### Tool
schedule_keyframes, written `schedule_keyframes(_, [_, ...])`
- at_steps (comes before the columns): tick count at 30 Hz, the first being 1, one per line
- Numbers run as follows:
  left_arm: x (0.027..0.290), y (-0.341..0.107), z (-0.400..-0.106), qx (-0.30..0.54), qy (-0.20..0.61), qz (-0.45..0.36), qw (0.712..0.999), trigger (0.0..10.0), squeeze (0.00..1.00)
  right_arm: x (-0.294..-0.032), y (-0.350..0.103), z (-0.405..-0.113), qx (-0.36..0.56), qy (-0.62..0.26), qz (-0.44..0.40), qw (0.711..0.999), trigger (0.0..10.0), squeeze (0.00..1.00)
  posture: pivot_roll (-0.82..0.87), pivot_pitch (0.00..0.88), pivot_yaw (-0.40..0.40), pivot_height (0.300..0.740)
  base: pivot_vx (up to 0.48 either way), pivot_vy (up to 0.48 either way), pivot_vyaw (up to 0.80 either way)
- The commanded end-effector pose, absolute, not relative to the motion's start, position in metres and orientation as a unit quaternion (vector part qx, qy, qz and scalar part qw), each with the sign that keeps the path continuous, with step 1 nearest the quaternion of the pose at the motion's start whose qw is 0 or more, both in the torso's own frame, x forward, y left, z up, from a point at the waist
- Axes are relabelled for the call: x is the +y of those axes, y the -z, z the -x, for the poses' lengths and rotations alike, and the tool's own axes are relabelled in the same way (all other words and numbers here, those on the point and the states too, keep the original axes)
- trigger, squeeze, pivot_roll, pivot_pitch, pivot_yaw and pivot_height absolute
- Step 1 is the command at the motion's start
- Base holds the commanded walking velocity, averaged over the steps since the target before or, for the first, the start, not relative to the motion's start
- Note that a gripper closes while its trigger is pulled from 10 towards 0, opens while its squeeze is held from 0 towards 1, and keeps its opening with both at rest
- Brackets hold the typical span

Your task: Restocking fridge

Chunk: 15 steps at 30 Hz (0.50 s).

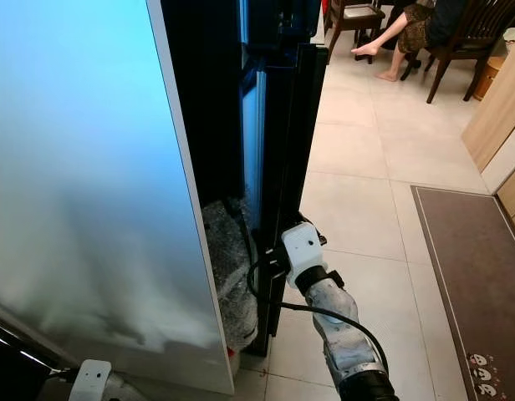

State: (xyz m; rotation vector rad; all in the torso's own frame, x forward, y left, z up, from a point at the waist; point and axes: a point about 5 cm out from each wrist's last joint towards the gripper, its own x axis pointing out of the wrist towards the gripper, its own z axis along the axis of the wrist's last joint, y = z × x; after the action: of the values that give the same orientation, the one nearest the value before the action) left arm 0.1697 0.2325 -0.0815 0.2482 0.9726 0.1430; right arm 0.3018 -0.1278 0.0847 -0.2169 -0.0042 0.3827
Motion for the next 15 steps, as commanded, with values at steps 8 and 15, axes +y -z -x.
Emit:
schedule_keyframes(8, [0.231,0.084,-0.165,0.473,-0.071,-0.115,0.87,10.0,0.0,-0.139,-0.085,-0.315,-0.006,-0.121,0.151,0.981,10.0,0.0,-0.12,0.0,-0.007,0.74,0.0,0.0,0.0])
schedule_keyframes(15, [0.23,0.084,-0.165,0.474,-0.073,-0.114,0.87,10.0,0.0,-0.157,-0.088,-0.321,-0.013,-0.053,0.155,0.986,10.0,0.0,-0.12,0.0,-0.008,0.74,0.0,0.0,0.0])
